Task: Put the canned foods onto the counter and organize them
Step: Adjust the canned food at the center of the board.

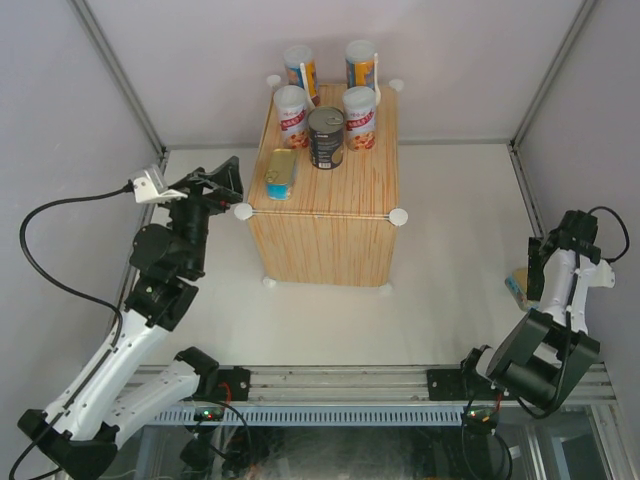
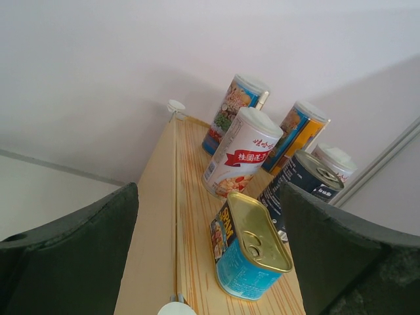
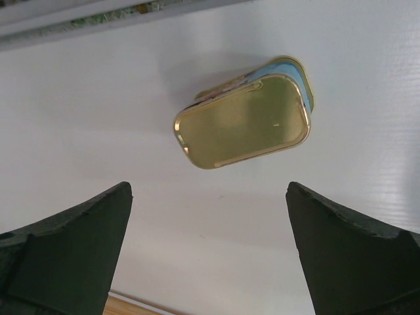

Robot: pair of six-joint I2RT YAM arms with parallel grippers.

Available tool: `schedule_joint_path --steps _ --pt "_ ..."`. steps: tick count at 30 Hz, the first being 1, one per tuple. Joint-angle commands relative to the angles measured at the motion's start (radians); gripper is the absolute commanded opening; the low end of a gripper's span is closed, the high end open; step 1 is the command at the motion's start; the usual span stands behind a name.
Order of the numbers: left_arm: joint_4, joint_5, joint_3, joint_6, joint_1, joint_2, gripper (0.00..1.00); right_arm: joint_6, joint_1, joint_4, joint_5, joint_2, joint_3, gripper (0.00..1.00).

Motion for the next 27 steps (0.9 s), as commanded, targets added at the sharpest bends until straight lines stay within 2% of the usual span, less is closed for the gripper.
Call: schedule_joint_path --steps 1,12,21,27 --pt "0.035 0.026 0.026 0.006 0.014 0.002 0.92 0.173 0.004 0.013 0.045 -0.036 -0.015 1.00" --pt "0.039 0.051 0.044 0.009 0.038 0.030 0.92 0.366 0.006 0.070 0.039 -0.084 -0.162 1.00" --pt "0.063 0.057 0.034 0.003 0.040 0.055 0.92 0.378 -0.006 0.142 0.025 0.000 -0.167 1.00" --pt "0.060 0.065 0.045 0.004 0.085 0.072 0.92 0.369 -0.021 0.175 0.003 0.071 -0.168 1.00"
